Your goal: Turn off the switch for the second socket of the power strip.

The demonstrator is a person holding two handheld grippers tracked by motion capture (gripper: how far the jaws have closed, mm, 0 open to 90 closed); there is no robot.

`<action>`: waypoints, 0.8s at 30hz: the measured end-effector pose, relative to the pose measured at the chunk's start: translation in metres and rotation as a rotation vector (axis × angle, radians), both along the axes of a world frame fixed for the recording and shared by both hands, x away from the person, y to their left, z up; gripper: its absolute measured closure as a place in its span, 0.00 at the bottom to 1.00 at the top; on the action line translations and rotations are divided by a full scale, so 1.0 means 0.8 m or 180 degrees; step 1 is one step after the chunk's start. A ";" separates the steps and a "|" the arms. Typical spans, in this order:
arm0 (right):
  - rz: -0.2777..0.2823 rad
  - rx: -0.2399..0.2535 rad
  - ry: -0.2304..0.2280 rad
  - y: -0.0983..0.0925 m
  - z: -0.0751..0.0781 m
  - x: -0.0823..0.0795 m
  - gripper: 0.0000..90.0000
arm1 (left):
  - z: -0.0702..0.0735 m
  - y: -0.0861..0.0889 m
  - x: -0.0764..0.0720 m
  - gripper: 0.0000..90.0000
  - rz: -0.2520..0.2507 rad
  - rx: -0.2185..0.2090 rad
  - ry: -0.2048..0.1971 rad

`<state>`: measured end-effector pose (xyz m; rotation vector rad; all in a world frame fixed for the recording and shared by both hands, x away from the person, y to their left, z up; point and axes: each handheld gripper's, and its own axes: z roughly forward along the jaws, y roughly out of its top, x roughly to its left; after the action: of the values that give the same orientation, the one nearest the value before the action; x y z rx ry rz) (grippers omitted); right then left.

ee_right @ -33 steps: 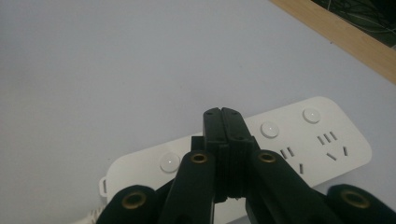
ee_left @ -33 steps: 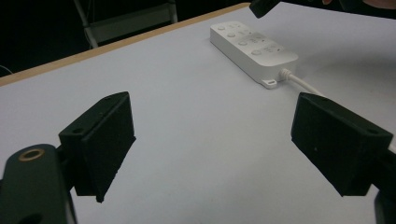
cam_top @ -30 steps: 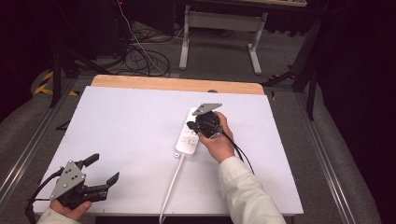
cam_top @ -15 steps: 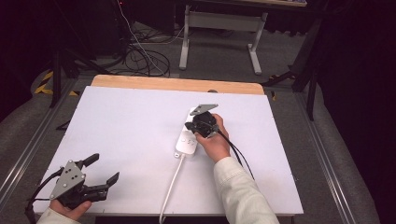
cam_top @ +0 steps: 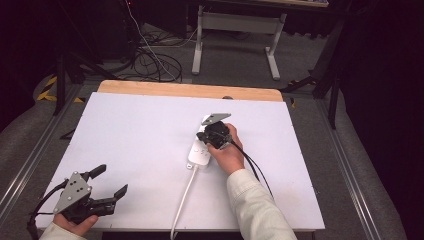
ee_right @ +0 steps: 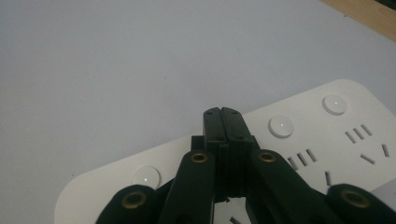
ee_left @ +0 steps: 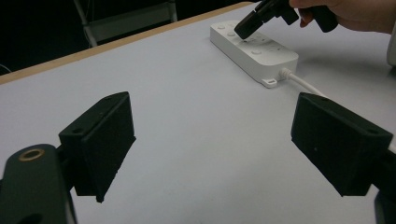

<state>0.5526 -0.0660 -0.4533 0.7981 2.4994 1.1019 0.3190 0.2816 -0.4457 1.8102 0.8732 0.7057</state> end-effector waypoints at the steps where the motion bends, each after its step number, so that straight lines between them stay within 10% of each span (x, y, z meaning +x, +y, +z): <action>1: -0.0013 -0.0004 -0.0005 0.000 -0.001 0.000 1.00 | 0.000 0.000 0.000 0.15 0.0000 0.0001 -0.0003; 24: -0.0042 -0.0157 -0.0033 0.005 -0.005 -0.002 1.00 | 0.000 0.000 0.000 0.15 0.0000 0.0012 -0.0004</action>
<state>0.5506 -0.0620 -0.4574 0.7920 2.4991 1.0331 0.3191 0.2820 -0.4456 1.8129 0.8716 0.7087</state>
